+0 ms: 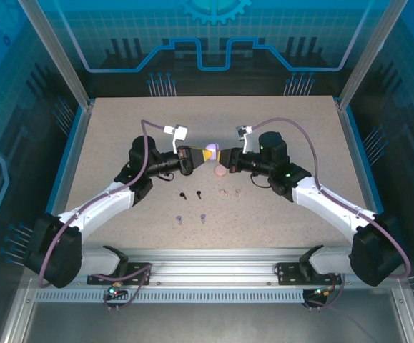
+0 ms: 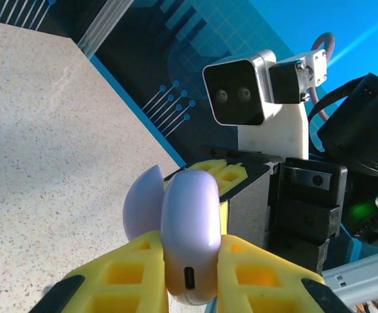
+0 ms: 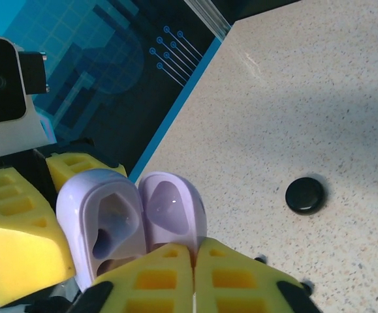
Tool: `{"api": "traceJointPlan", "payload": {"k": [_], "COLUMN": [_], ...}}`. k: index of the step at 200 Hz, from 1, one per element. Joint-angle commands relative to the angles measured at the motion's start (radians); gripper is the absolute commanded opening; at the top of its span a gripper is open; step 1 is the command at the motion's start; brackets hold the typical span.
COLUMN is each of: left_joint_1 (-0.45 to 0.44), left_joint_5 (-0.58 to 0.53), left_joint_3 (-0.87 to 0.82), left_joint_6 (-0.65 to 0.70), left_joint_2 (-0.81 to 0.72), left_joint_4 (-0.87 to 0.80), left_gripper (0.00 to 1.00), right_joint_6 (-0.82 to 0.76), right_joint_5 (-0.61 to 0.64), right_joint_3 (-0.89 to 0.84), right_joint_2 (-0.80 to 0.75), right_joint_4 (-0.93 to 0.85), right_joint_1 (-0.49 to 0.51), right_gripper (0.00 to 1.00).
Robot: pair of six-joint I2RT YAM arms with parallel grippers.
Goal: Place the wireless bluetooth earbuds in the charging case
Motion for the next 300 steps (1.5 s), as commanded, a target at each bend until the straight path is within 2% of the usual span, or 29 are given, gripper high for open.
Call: {"api": "traceJointPlan", "payload": {"k": [1,11,16,23,37,57,76,107,166,209,262,300], "left_joint_1": [-0.024,-0.025,-0.025,-0.025,-0.02,0.0,0.024,0.053,0.097,0.122,0.125,0.125], "left_joint_5": [0.036,0.026,0.018,0.004,-0.017,-0.014,-0.007,0.022,0.095,0.227,0.307,0.328], "left_joint_3": [0.017,0.015,0.015,0.015,0.026,0.059,0.101,0.21,0.436,0.591,0.746,0.789], "left_joint_6": [-0.012,-0.014,-0.012,-0.007,0.009,0.04,0.085,0.203,0.478,0.635,0.788,0.813], "left_joint_2": [0.007,0.008,0.009,0.009,0.009,0.006,-0.007,-0.007,0.088,0.228,0.378,0.436], "left_joint_4": [0.06,0.059,0.055,0.045,0.017,-0.043,-0.119,-0.304,-0.636,-0.844,-1.056,-1.107], "left_gripper": [0.0,0.0,0.04,0.13,0.37,0.54,0.63,0.71,0.78,0.78,0.72,0.68], "right_joint_6": [-0.021,-0.03,-0.037,-0.05,-0.086,-0.148,-0.201,-0.31,-0.624,-0.808,-0.886,-0.893], "right_joint_5": [-0.013,0.001,0.009,0.017,0.041,0.062,0.055,0.036,0.037,0.062,0.105,0.1], "right_joint_3": [0.051,0.058,0.064,0.079,0.111,0.16,0.211,0.312,0.501,0.543,0.57,0.602], "right_joint_2": [0.011,0.007,0.006,0.005,0.006,0.007,0.02,0.068,0.187,0.242,0.269,0.301], "right_joint_4": [-0.002,-0.024,-0.041,-0.071,-0.144,-0.247,-0.335,-0.468,-0.686,-0.745,-0.765,-0.773], "right_joint_1": [0.034,0.033,0.032,0.03,0.024,0.002,-0.034,-0.081,-0.111,-0.109,-0.093,-0.074], "right_gripper": [0.0,0.0,0.0,0.0,0.0,0.0,0.0,0.0,0.0,0.0,0.0,0.0]}}
